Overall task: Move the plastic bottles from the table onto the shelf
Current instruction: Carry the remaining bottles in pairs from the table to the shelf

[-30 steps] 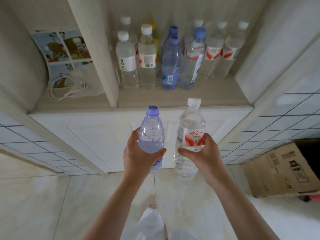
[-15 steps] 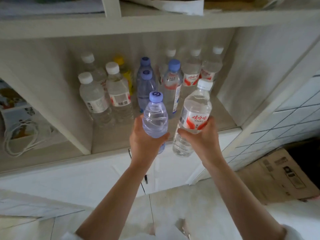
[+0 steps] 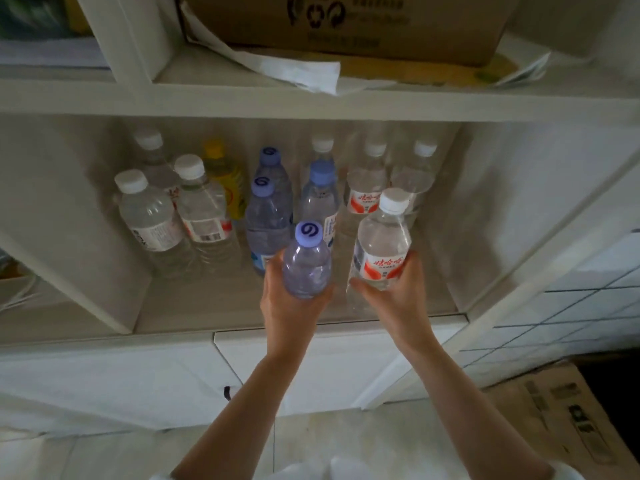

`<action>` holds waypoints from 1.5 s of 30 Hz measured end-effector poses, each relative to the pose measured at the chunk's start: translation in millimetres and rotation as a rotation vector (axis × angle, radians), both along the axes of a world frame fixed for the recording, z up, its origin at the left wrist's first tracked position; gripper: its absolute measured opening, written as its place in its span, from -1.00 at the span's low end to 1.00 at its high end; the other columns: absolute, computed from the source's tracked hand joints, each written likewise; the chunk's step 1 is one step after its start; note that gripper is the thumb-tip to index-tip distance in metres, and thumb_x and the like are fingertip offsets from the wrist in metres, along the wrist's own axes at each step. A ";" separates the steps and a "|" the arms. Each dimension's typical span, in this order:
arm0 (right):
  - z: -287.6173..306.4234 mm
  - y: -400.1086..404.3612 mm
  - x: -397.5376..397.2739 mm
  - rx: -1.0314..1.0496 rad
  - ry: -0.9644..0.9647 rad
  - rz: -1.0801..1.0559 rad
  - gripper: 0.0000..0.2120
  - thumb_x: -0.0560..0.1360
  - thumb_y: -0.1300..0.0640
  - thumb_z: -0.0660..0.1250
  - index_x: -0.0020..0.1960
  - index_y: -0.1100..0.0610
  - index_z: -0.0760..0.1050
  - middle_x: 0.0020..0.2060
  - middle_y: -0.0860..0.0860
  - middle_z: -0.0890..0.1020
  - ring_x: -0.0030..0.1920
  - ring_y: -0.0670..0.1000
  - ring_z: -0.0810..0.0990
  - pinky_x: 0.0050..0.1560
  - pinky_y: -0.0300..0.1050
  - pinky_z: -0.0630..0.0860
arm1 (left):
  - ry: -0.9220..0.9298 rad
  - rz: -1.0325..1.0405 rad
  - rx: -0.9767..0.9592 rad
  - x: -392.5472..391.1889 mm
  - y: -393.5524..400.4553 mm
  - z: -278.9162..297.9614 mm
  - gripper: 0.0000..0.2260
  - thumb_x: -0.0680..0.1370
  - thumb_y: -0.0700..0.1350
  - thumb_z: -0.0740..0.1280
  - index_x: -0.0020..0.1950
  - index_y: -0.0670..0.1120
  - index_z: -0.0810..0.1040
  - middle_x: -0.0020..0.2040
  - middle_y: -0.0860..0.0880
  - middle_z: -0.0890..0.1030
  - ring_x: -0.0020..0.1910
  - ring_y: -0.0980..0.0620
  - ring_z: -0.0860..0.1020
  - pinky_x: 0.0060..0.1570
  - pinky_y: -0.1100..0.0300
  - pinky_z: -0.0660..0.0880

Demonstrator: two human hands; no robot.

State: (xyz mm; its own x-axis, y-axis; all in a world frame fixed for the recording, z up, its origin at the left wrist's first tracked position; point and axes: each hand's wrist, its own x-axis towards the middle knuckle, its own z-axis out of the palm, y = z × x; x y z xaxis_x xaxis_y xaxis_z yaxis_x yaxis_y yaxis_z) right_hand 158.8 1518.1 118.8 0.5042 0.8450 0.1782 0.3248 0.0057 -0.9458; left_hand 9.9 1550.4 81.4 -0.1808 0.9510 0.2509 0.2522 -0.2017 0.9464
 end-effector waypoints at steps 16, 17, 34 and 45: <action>-37.2 -19.6 16.2 0.018 -0.138 0.128 -0.29 0.40 0.12 0.50 0.41 0.03 0.18 0.23 -0.03 0.48 0.21 -0.07 0.51 0.20 -0.18 0.52 | 0.274 -0.057 0.058 14.8 -17.4 -4.1 -0.14 0.32 0.14 0.56 0.49 0.14 0.16 0.34 0.13 0.50 0.16 0.04 0.58 -0.06 0.12 0.62; -37.3 -20.3 19.1 0.025 -0.137 0.109 -0.29 0.40 0.12 0.50 0.41 0.02 0.18 0.22 -0.04 0.47 0.20 -0.10 0.51 0.18 -0.25 0.51 | 0.264 -0.047 0.057 20.3 -19.1 -5.7 -0.15 0.32 0.13 0.56 0.48 0.13 0.17 0.33 0.12 0.51 0.15 0.04 0.58 -0.07 0.12 0.62; -33.6 5.6 79.1 -0.018 -0.275 -0.011 -0.24 0.41 0.16 0.49 0.45 0.24 0.13 0.33 0.17 0.42 0.32 0.14 0.44 0.30 -0.04 0.41 | 0.096 -0.151 0.077 92.8 7.8 -22.4 -0.24 0.44 0.01 0.50 0.50 0.07 0.12 0.45 -0.01 0.41 0.36 -0.01 0.46 0.20 0.18 0.54; -26.3 30.0 92.8 -0.082 -0.326 0.071 -0.18 0.45 0.10 0.45 0.51 0.24 0.05 0.46 0.16 0.30 0.44 0.10 0.31 0.43 -0.03 0.28 | 0.121 -0.220 0.026 107.9 34.2 -24.9 -0.32 0.52 -0.17 0.42 0.54 -0.12 0.12 0.50 -0.12 0.31 0.50 -0.05 0.26 0.38 0.04 0.39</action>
